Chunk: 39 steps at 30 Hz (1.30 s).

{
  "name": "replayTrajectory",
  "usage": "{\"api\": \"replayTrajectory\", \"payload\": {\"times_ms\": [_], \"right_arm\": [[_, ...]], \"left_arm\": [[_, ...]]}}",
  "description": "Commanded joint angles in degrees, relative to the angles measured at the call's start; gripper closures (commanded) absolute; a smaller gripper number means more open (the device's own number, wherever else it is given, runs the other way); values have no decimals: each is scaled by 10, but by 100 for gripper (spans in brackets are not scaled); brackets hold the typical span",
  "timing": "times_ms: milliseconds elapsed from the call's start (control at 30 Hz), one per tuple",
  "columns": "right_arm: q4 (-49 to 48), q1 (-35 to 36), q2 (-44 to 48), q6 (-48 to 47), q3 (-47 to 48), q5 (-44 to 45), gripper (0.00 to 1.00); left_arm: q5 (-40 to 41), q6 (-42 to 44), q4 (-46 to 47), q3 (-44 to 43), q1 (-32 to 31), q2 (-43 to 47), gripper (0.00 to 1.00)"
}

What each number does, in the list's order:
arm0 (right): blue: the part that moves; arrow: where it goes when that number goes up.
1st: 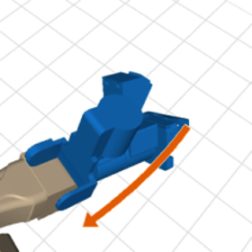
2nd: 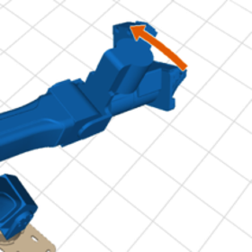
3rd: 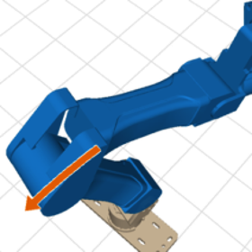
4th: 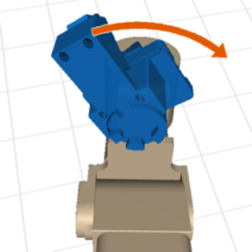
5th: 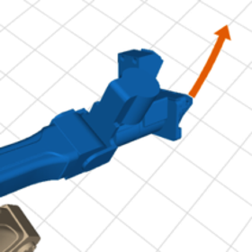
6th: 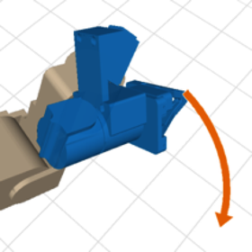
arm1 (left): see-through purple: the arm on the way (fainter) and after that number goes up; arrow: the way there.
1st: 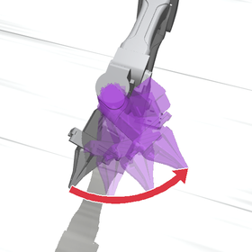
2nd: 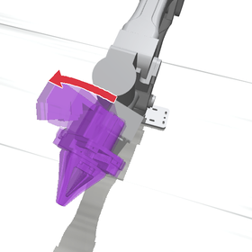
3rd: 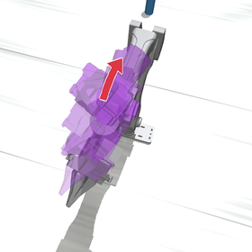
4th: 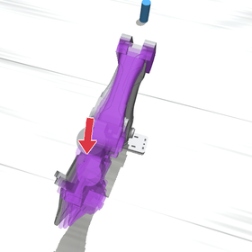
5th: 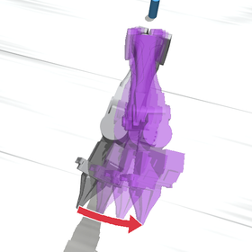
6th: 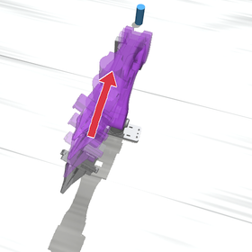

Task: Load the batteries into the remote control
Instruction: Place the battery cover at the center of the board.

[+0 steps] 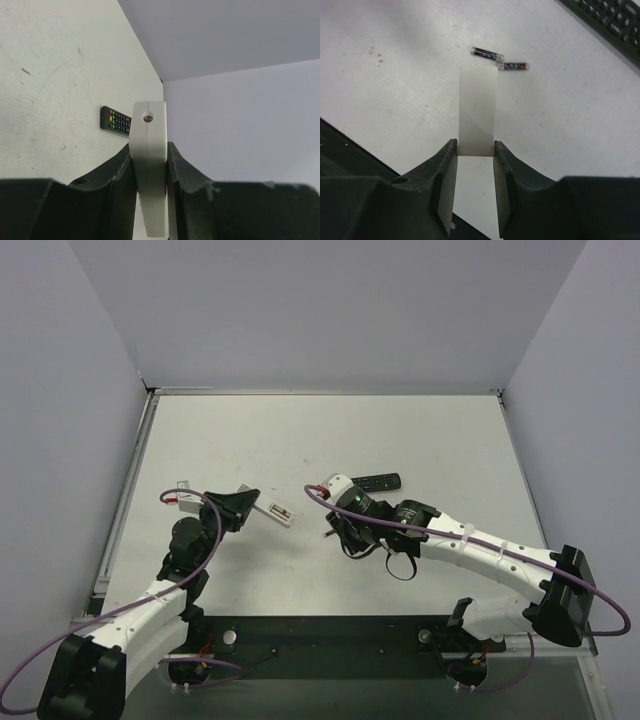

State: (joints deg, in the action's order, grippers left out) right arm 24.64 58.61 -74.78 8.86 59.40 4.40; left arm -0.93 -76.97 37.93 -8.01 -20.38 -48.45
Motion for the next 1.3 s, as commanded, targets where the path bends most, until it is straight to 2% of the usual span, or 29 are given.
{"api": "replayTrajectory", "payload": {"times_ms": [0, 67, 267, 733, 833, 867, 933, 967, 1033, 1067, 1133, 1167, 1267], "right_arm": [[21, -43, 31, 127, -55, 99, 100], [25, -67, 41, 180, -90, 104, 100], [19, -126, 18, 238, -138, 139, 100], [-21, -140, -113, 277, -166, 108, 98], [-24, -140, -126, 280, -167, 100, 89], [-24, -140, -129, 281, -167, 98, 82], [-24, -142, -129, 285, -168, 91, 75], [-24, -142, -127, 287, -170, 90, 66], [-21, -142, -120, 286, -173, 84, 57], [-21, -142, -112, 286, -174, 82, 49], [-12, -142, -101, 282, -169, 76, 42], [-7, -142, -90, 281, -168, 73, 35], [15, -142, -63, 270, -145, 62, 26]], "left_arm": [[-49, 31, -17, -3, 43, 53, 100], [-56, 41, -44, -3, 53, 86, 100], [-76, 71, -109, -7, 59, 155, 100], [-85, 92, -197, 15, 60, 272, 100], [-80, 92, -213, 19, 60, 295, 100], [-79, 95, -218, 20, 60, 304, 100], [-74, 97, -226, 21, 60, 311, 100], [-73, 98, -226, 22, 59, 311, 100], [-74, 99, -225, 21, 60, 308, 100], [-74, 100, -225, 20, 60, 303, 100], [-79, 102, -220, 18, 60, 298, 100], [-81, 102, -219, 18, 60, 293, 100], [-87, 101, -215, 18, 59, 288, 100]]}}
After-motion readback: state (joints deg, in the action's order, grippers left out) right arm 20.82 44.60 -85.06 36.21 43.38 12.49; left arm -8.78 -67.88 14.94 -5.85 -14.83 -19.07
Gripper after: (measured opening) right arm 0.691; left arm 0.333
